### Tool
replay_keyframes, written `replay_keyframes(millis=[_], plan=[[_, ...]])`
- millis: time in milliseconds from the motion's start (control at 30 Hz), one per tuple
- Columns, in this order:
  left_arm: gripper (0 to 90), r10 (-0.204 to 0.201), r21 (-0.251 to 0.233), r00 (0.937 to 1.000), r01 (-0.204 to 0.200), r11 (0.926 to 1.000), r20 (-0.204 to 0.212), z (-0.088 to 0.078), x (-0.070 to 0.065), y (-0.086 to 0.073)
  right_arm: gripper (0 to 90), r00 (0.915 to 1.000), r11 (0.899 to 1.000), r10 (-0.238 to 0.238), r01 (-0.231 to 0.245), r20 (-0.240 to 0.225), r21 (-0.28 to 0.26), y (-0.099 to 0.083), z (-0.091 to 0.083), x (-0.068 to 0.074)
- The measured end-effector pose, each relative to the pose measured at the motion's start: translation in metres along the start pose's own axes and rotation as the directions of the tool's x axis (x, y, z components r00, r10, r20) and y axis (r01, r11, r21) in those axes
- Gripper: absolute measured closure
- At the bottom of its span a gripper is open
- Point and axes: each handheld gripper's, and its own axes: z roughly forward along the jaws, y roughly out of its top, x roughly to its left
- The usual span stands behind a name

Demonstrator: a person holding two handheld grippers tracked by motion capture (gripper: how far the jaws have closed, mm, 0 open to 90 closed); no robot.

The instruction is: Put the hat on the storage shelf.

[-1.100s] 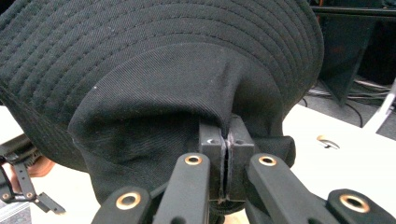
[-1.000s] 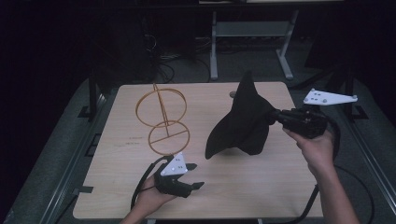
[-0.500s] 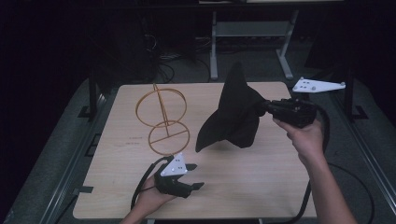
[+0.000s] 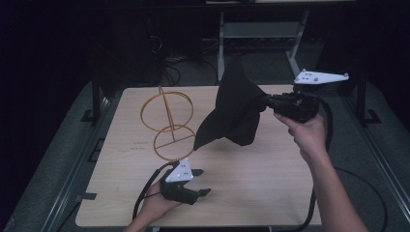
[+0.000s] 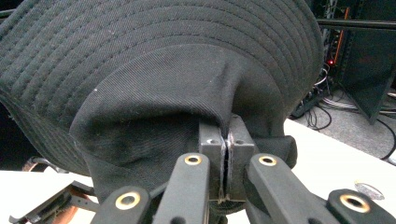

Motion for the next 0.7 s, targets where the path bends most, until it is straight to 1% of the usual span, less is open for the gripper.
replay_keyframes(millis=[233, 300, 433, 467, 600, 633, 667, 700], plan=[[35.4, 0.0, 0.003, 1.0, 0.0, 1.0, -0.002, 0.001, 0.002, 0.0, 88.2, 0.9998, 1.0, -0.001, 0.0, -0.02, -0.007, 0.011, 0.009, 0.003], [35.4, -0.01, 0.0, 0.9999, 0.01, 1.0, 0.002, 0.001, 0.002, -0.001, 88.1, 0.9995, 1.0, -0.005, 0.004, -0.03, -0.014, 0.016, 0.013, 0.005], [35.5, -0.013, -0.003, 0.9999, 0.013, 0.9999, 0.001, 0.001, 0.003, -0.001, 88.2, 0.9991, 1.0, -0.004, 0.003, -0.042, -0.017, 0.02, 0.017, 0.006], [35.5, -0.011, -0.002, 0.9999, 0.011, 0.9999, -0.001, 0.001, 0.003, -0.001, 88.1, 0.9988, 1.0, -0.004, 0.003, -0.049, -0.018, 0.023, 0.019, 0.007], [35.5, -0.021, 0.001, 0.9998, 0.021, 0.9998, -0.005, 0.0, 0.004, -0.001, 88.1, 0.9981, 1.0, -0.014, 0.013, -0.06, -0.021, 0.031, 0.024, 0.01], [35.5, -0.027, -0.004, 0.9996, 0.027, 0.9996, -0.005, 0.0, 0.005, -0.001, 88.1, 0.9981, 1.0, -0.014, 0.013, -0.06, -0.021, 0.031, 0.024, 0.01], [35.5, -0.023, -0.004, 0.9997, 0.023, 0.9997, -0.004, -0.001, 0.006, -0.001, 88.1, 0.9978, 1.0, -0.018, 0.017, -0.064, -0.023, 0.035, 0.028, 0.011], [35.5, -0.029, -0.007, 0.9996, 0.029, 0.9996, -0.002, -0.001, 0.006, -0.001, 88.1, 0.9976, 1.0, -0.016, 0.014, -0.068, -0.022, 0.036, 0.03, 0.012]])
